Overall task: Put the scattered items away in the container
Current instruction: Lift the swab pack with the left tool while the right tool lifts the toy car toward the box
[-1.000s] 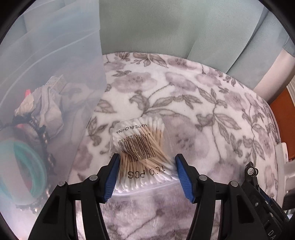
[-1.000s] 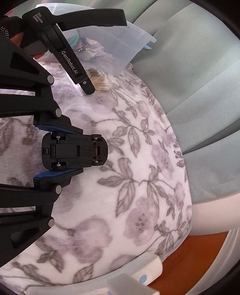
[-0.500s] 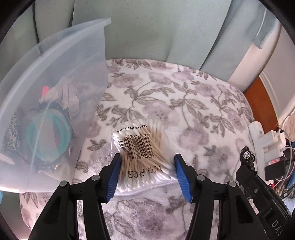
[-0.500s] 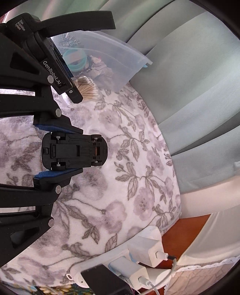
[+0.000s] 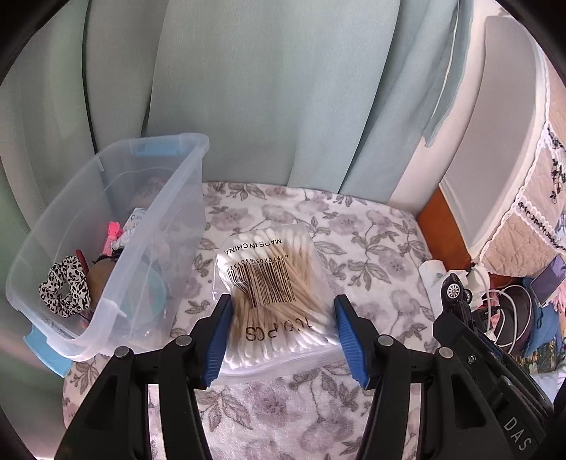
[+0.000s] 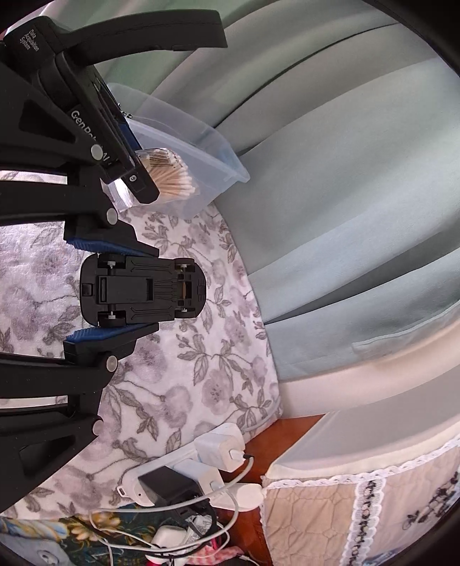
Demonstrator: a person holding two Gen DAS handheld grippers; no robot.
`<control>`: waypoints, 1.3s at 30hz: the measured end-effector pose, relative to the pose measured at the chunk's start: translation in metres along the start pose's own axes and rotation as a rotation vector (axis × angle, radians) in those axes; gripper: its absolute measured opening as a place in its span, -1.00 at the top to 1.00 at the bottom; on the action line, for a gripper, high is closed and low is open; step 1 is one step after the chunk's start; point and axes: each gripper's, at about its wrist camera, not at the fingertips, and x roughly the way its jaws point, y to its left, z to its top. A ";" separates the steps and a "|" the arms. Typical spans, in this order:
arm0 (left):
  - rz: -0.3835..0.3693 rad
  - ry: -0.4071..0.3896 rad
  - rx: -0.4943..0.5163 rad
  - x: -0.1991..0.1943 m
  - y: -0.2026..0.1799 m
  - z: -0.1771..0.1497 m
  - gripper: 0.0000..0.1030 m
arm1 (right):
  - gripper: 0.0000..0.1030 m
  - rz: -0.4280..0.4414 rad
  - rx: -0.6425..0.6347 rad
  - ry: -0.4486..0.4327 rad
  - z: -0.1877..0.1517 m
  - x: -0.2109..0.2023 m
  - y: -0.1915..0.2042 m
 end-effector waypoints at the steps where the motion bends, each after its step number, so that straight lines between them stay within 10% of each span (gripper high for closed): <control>1: -0.003 -0.011 0.005 -0.007 -0.001 0.001 -0.14 | 0.30 0.004 -0.003 -0.012 0.001 -0.005 0.002; 39: -0.081 -0.401 -0.090 -0.154 0.066 0.041 -0.14 | 0.30 0.079 -0.165 -0.341 0.029 -0.120 0.112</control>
